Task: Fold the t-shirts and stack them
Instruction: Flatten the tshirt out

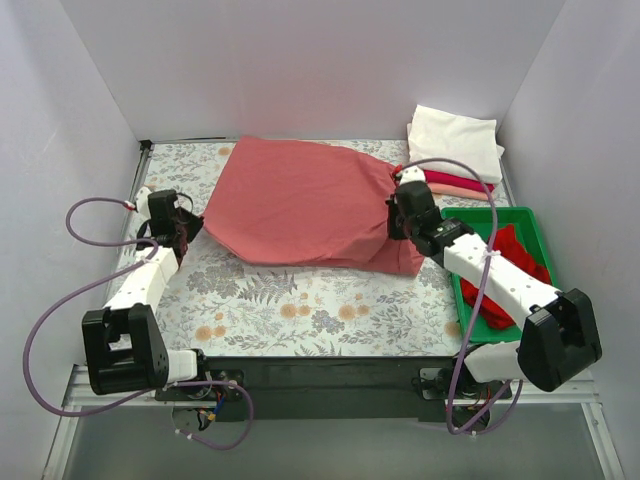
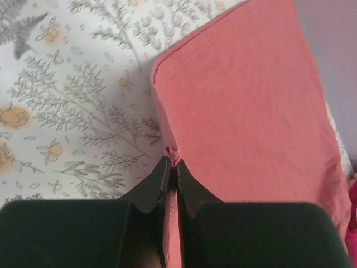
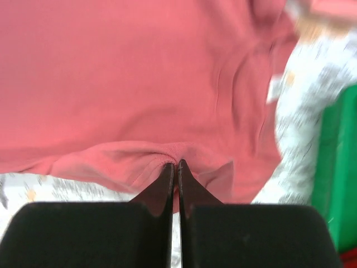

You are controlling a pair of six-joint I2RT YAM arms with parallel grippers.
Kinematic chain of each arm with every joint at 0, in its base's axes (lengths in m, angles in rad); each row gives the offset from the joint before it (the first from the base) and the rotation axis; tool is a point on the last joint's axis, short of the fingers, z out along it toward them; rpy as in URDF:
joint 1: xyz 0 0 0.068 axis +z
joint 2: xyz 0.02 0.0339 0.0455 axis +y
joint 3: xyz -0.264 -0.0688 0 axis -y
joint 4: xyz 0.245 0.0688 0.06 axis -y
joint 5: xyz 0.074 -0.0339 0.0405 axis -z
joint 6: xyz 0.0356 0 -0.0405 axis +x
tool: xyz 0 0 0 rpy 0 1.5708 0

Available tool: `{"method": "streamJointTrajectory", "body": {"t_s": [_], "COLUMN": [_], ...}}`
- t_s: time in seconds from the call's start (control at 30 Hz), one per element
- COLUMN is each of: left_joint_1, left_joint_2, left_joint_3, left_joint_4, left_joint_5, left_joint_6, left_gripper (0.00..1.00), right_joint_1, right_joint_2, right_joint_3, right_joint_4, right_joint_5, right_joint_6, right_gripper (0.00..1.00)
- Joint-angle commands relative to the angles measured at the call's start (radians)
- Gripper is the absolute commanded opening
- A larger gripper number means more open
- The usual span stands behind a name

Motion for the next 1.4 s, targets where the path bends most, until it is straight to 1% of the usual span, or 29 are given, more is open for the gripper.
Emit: {"method": "streamJointTrajectory", "body": {"t_s": [0.0,0.03,0.07,0.13,0.17,0.2,0.27,0.3,0.37,0.43,0.47,0.5,0.6,0.63,0.67,0.73,0.87,1.0,1.13,1.27,1.37], "left_joint_1": [0.007,0.007,0.007,0.007,0.007,0.007,0.007,0.007,0.008,0.007,0.008,0.007,0.007,0.007,0.007,0.008,0.007,0.007,0.007,0.007,0.007], "left_joint_2": [-0.075,-0.084,-0.100,-0.109,-0.112,-0.114,-0.112,-0.112,-0.120,-0.127,-0.129,-0.132,-0.160,-0.167,-0.186,-0.198,-0.216,-0.255,-0.298,-0.333,-0.353], "left_joint_3": [0.095,0.108,0.131,0.170,0.194,0.263,0.338,0.406,0.473,0.578,0.613,0.688,0.753,0.791,0.809,0.858,1.021,1.122,1.195,1.259,1.310], "left_joint_4": [0.043,0.046,0.070,0.081,0.054,0.038,-0.014,-0.028,-0.064,-0.103,-0.147,-0.169,-0.192,-0.194,-0.198,-0.212,-0.290,-0.336,-0.365,-0.401,-0.420], "left_joint_5": [0.034,0.030,0.054,0.053,0.051,0.071,0.103,0.114,0.117,0.114,0.110,0.101,0.117,0.117,0.172,0.197,0.194,0.182,0.170,0.148,0.137], "left_joint_6": [0.072,0.073,0.131,0.164,0.158,0.158,0.159,0.162,0.174,0.194,0.202,0.207,0.237,0.245,0.256,0.274,0.303,0.297,0.296,0.297,0.302], "left_gripper": [0.00,0.00,0.00,0.00,0.00,0.00,0.00,0.00,0.00,0.00,0.00,0.00,0.00,0.00,0.00,0.00,0.00,0.00,0.00,0.00,0.00], "right_joint_1": [-0.062,-0.082,-0.090,-0.109,-0.114,-0.116,-0.117,-0.120,-0.120,-0.119,-0.120,-0.119,-0.119,-0.120,-0.120,-0.119,-0.120,-0.119,-0.120,-0.119,-0.120], "right_joint_2": [0.001,-0.013,-0.021,-0.044,-0.062,-0.071,-0.096,-0.105,-0.139,-0.180,-0.195,-0.226,-0.278,-0.306,-0.318,-0.350,-0.370,-0.381,-0.406,-0.415,-0.436], "right_joint_3": [0.126,0.146,0.170,0.196,0.212,0.248,0.288,0.322,0.361,0.419,0.436,0.472,0.514,0.544,0.560,0.595,0.747,0.851,0.934,1.012,1.039], "right_joint_4": [0.088,0.091,0.108,0.121,0.124,0.125,0.125,0.122,0.124,0.122,0.121,0.118,0.118,0.118,0.115,0.102,0.041,0.030,0.030,0.029,0.024], "right_joint_5": [-0.045,-0.028,-0.020,-0.011,-0.011,-0.007,0.010,0.018,0.042,0.049,0.050,0.058,0.059,0.056,0.049,0.011,-0.066,-0.048,-0.085,-0.036,-0.082], "right_joint_6": [-0.118,-0.128,-0.141,-0.173,-0.184,-0.197,-0.237,-0.250,-0.282,-0.297,-0.328,-0.336,-0.368,-0.377,-0.388,-0.400,-0.415,-0.449,-0.478,-0.497,-0.497], "right_gripper": [0.01,0.01,0.01,0.01,0.01,0.01,0.01,0.01,0.01,0.01,0.01,0.01,0.01,0.01,0.01,0.01,0.01,0.01,0.01,0.01,0.01]}}
